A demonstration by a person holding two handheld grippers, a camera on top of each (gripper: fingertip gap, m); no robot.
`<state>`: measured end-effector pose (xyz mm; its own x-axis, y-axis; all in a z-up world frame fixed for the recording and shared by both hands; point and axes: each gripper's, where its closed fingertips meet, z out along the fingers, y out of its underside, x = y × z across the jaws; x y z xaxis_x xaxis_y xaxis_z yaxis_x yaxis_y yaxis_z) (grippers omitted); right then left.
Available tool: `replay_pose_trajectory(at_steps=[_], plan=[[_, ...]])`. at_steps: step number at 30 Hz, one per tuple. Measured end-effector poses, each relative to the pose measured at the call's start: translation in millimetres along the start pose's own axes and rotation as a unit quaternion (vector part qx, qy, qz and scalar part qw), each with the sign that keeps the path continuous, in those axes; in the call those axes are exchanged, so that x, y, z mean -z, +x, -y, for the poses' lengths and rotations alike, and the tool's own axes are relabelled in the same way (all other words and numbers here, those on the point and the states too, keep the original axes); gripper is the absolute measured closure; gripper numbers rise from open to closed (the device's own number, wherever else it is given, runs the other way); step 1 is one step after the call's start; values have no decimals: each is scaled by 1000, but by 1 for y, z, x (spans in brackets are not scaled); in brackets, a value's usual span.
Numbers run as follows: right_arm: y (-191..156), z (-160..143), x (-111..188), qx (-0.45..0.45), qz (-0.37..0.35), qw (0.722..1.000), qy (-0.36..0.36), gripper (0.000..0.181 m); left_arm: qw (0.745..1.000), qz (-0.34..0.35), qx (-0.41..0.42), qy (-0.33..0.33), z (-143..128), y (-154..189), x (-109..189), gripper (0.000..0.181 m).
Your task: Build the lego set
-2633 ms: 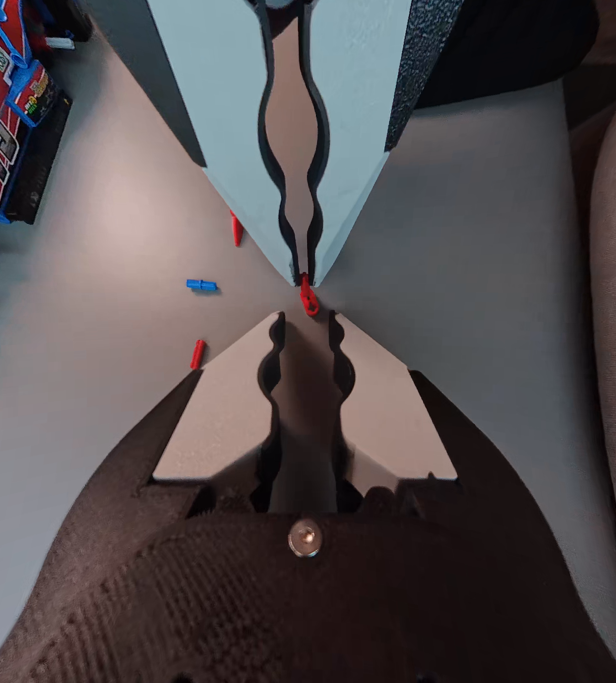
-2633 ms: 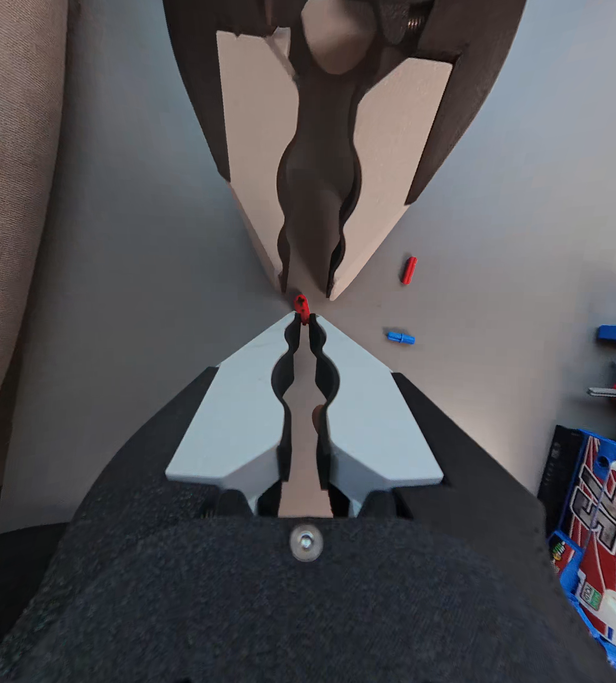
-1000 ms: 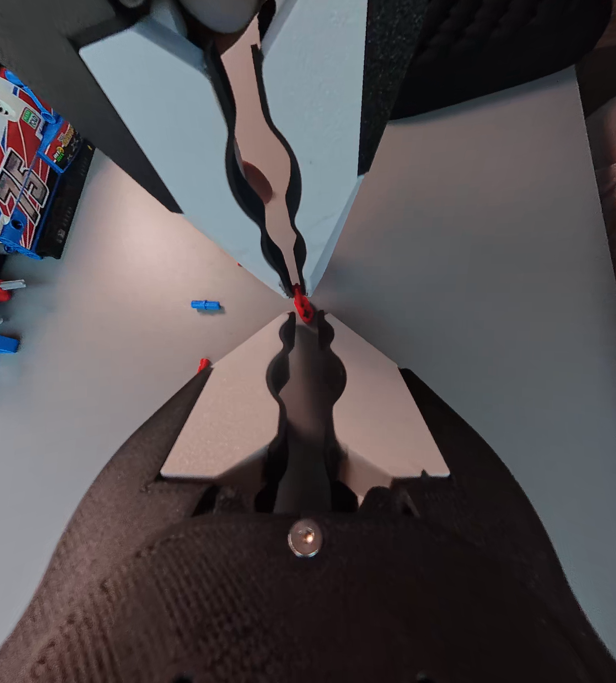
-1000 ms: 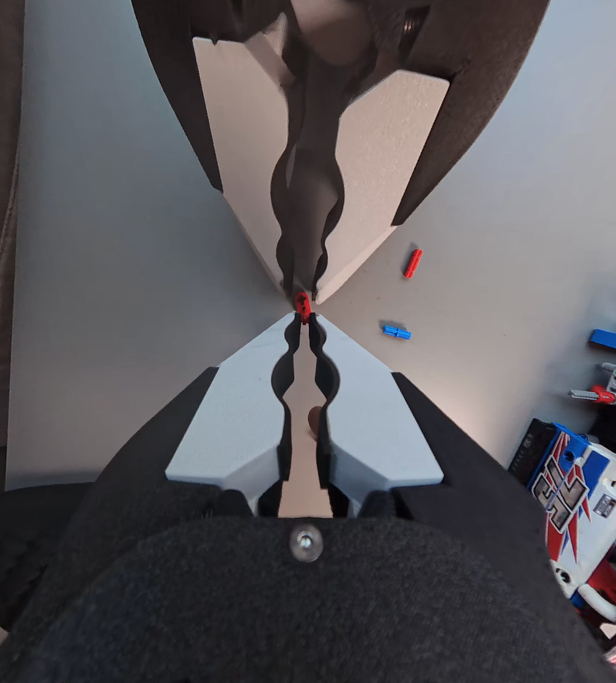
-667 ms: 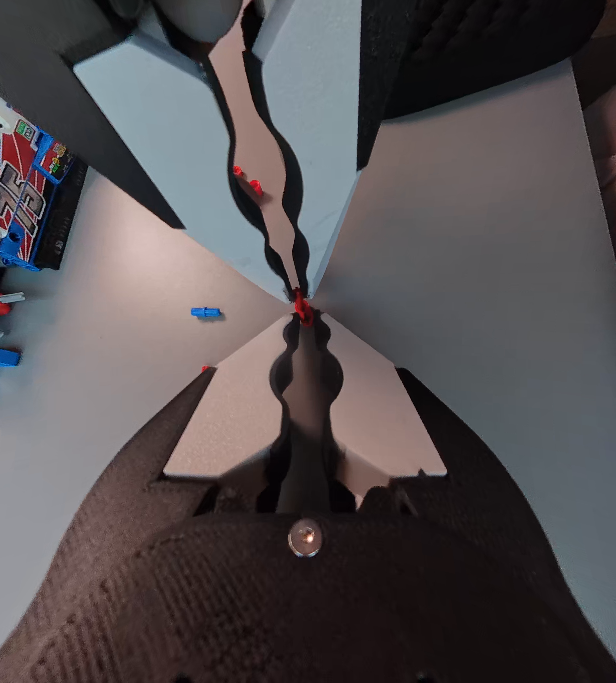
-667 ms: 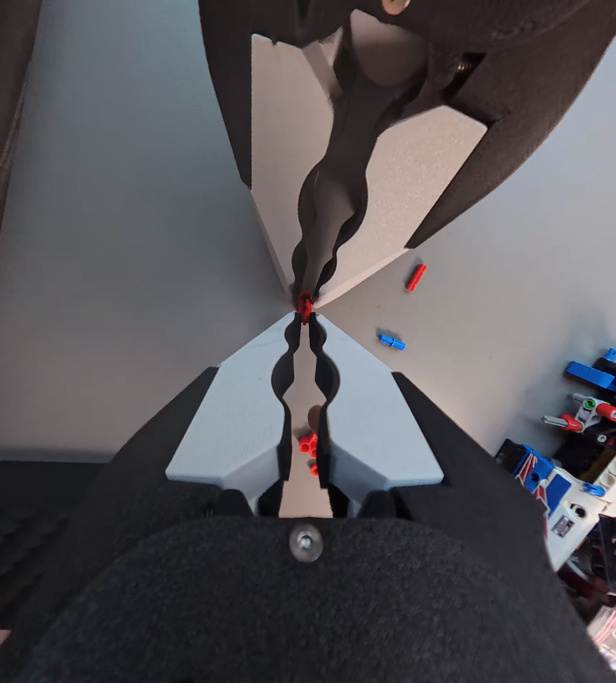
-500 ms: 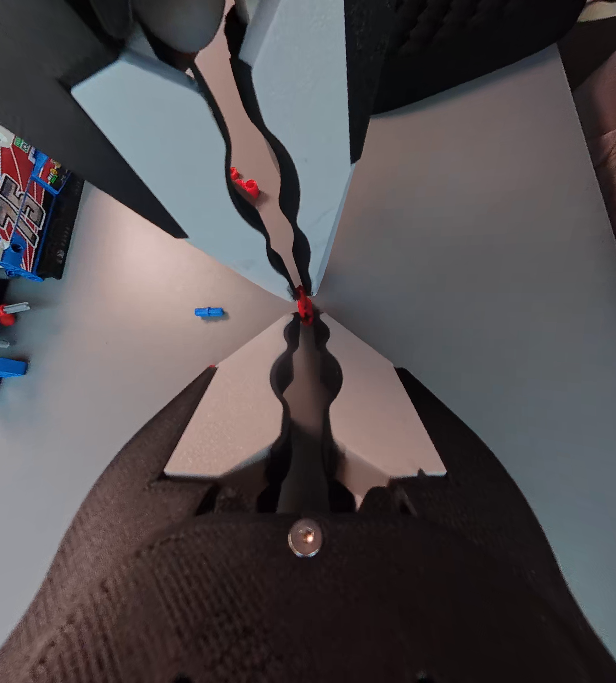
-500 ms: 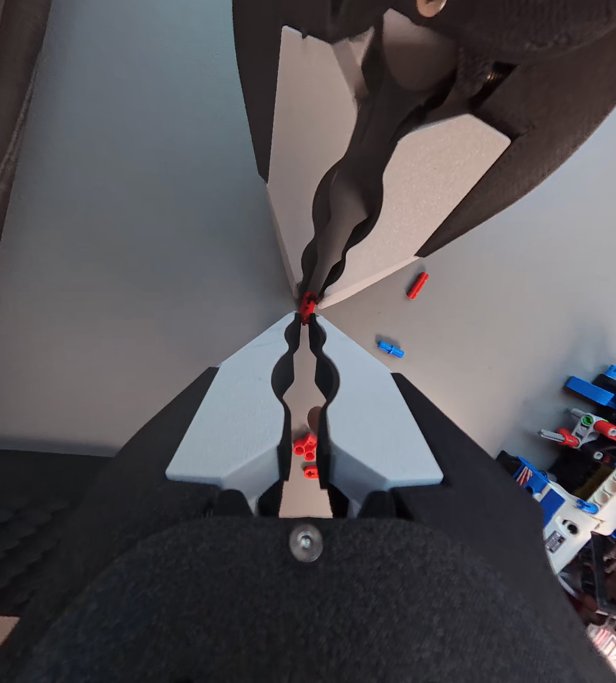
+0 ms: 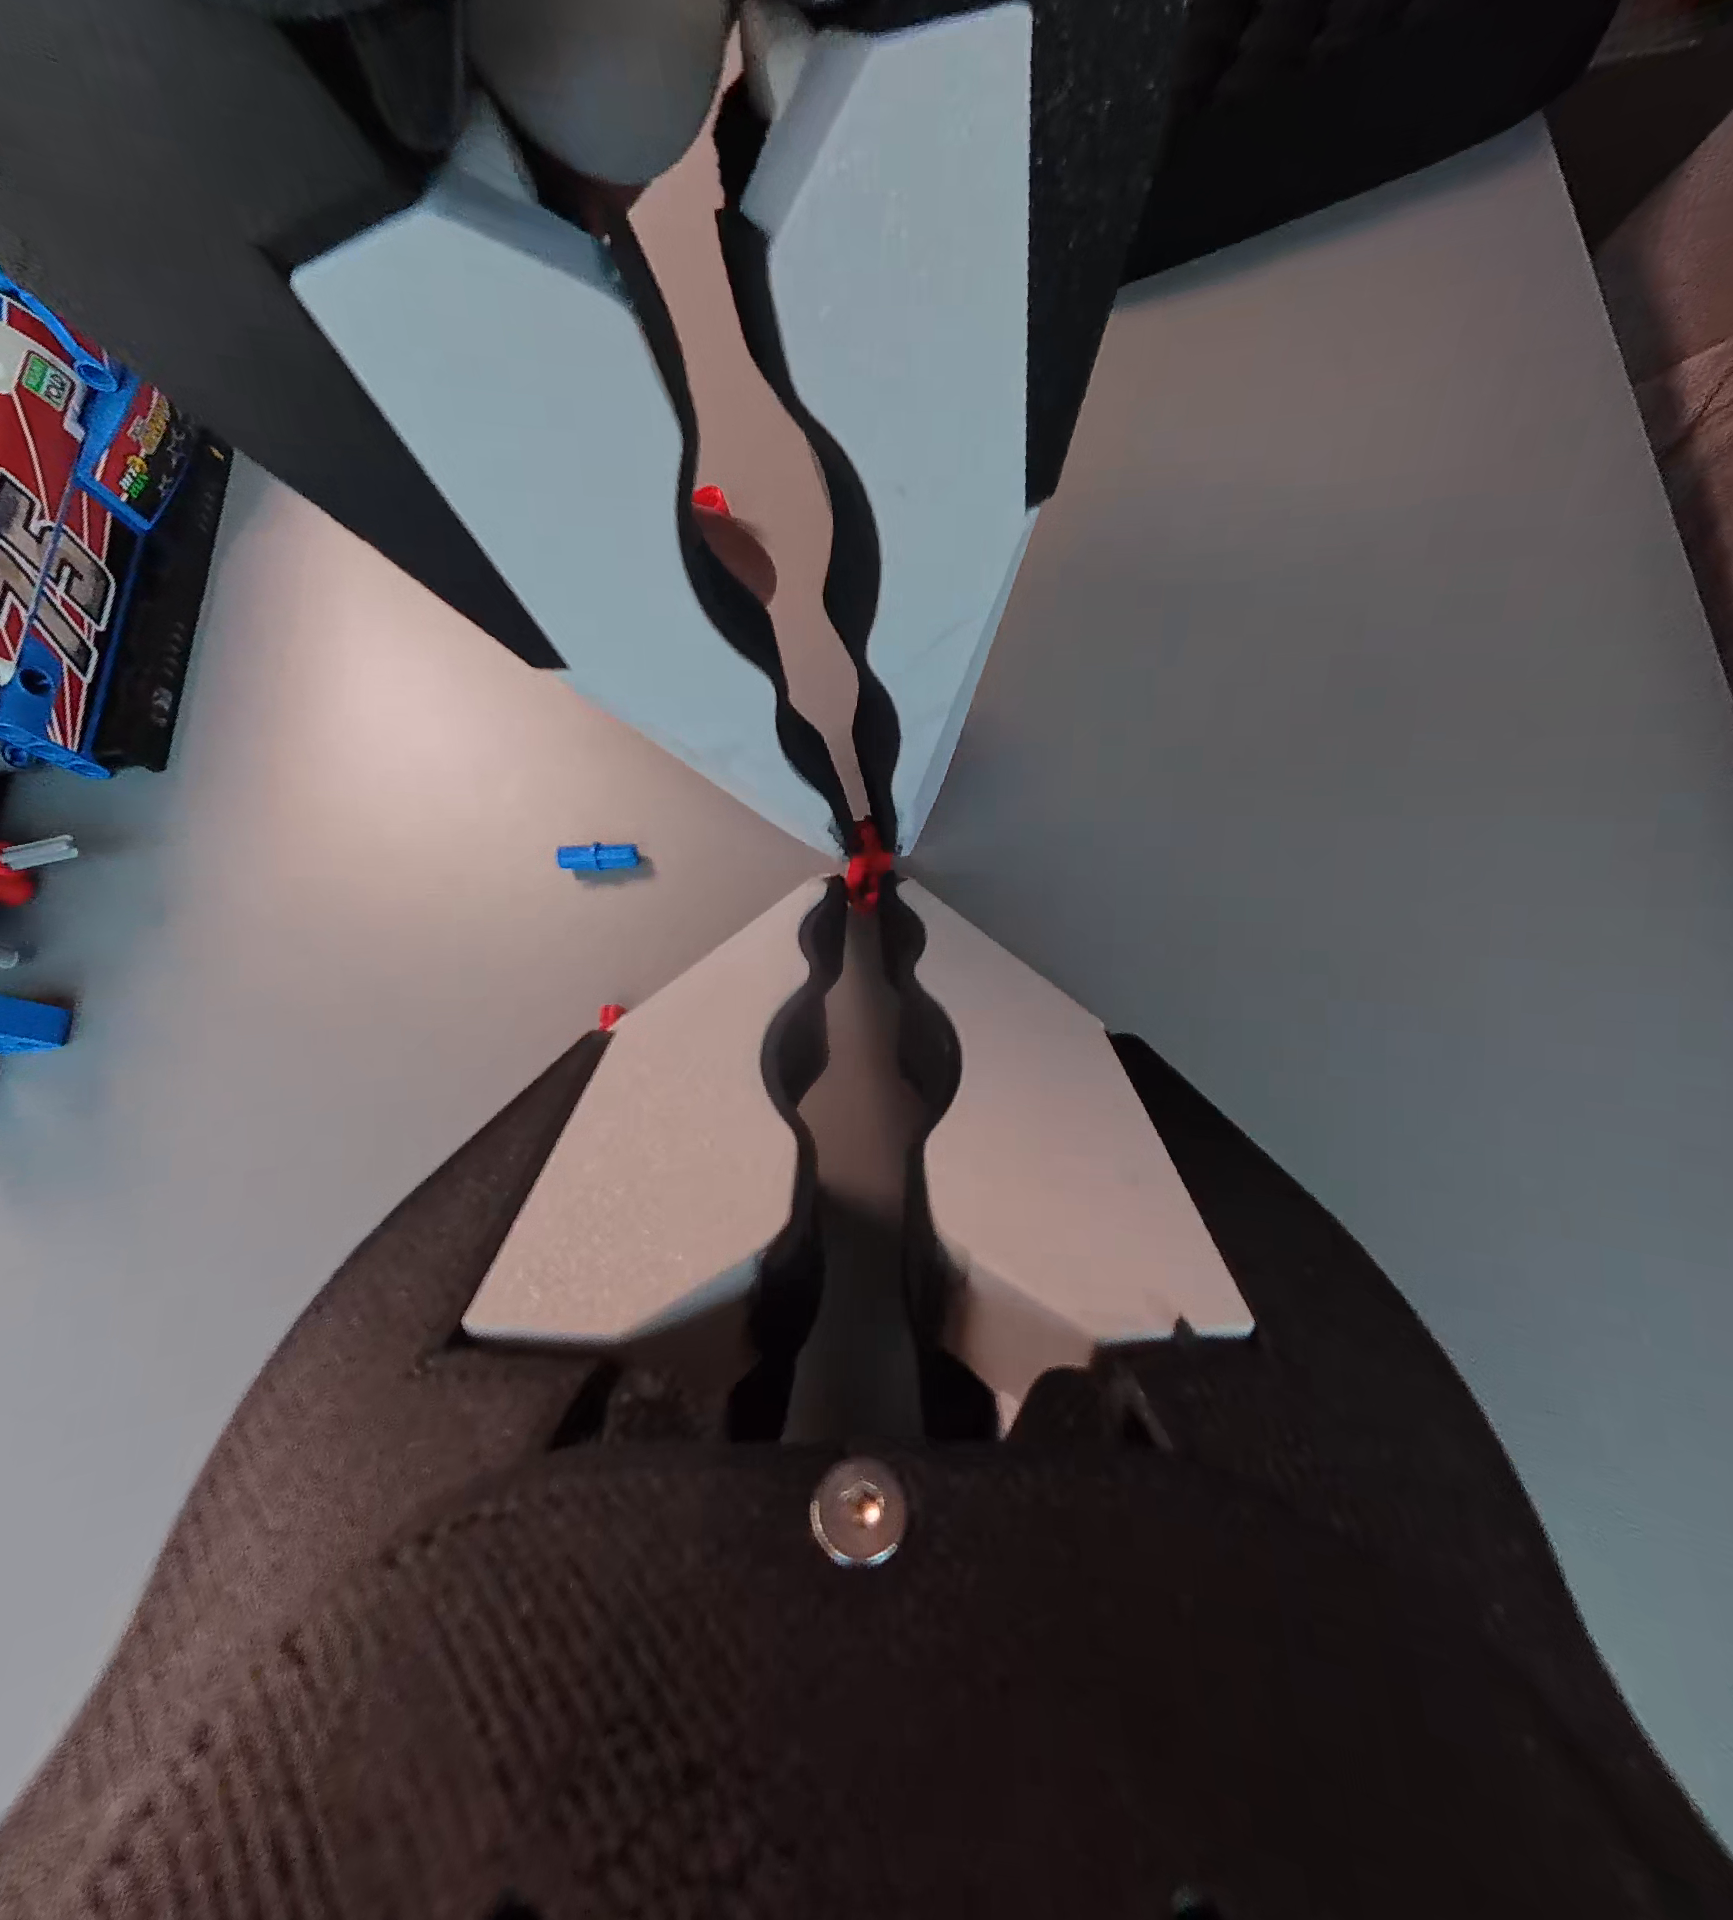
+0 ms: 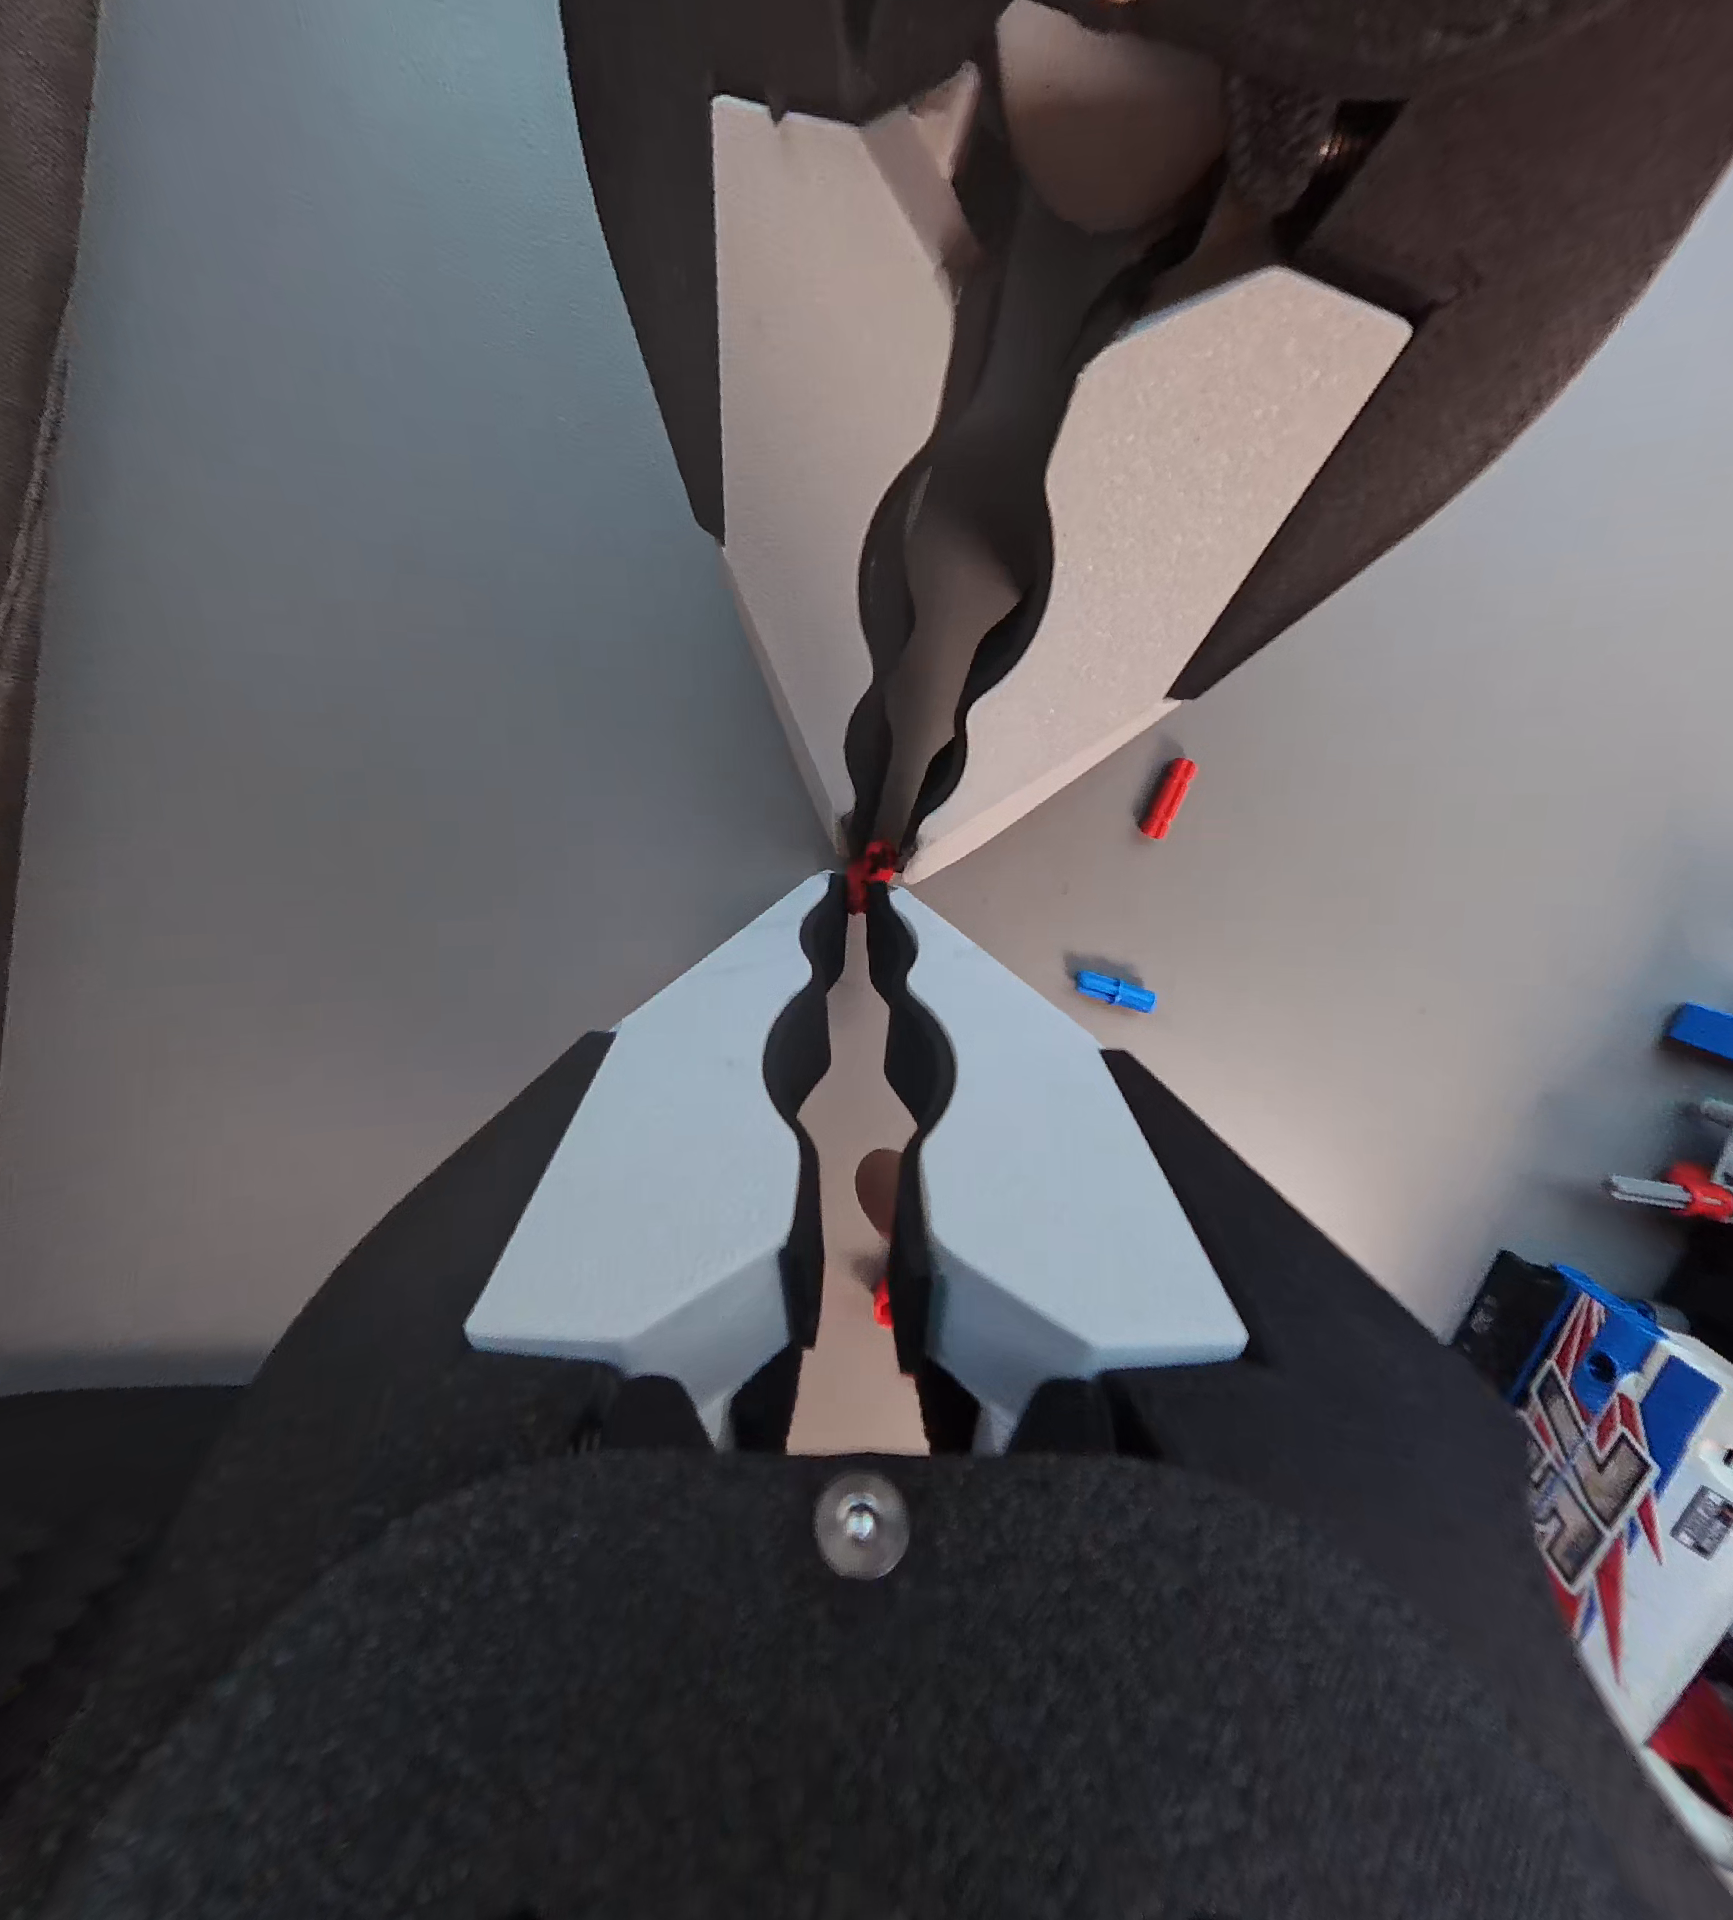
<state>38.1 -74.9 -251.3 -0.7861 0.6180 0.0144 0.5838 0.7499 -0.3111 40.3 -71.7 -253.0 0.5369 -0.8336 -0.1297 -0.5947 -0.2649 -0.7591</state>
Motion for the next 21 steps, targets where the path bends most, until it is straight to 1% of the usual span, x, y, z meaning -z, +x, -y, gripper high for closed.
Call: replay_pose_trajectory(at_steps=[1,5,7,9,11,14,16,17,20,21], plan=[[0,0,0,-5,-1,1000,3,180,1000,0,0,0,0,0,0,177],[1,1,-1,-30,-23,999,33,179,1000,2,-1,0,0,0,0,177],[2,2,-2,-38,-51,996,68,178,1000,4,-5,0,-1,0,1,177],[1,5,2,-77,-61,987,124,159,1000,16,-19,1,-2,-1,3,177],[8,6,12,-107,-97,973,179,154,999,33,-32,8,-1,-5,5,177],[15,6,24,-113,-161,953,232,155,997,50,-37,43,12,-10,14,177],[16,6,25,-107,-186,945,246,158,995,61,-39,62,19,-14,18,177],[18,6,25,-102,-201,942,250,162,995,63,-38,70,21,-14,20,177],[16,8,25,-94,-205,936,271,176,995,54,-13,86,24,-15,23,177],[17,8,25,-98,-202,934,277,176,995,50,-4,91,25,-15,24,177]])
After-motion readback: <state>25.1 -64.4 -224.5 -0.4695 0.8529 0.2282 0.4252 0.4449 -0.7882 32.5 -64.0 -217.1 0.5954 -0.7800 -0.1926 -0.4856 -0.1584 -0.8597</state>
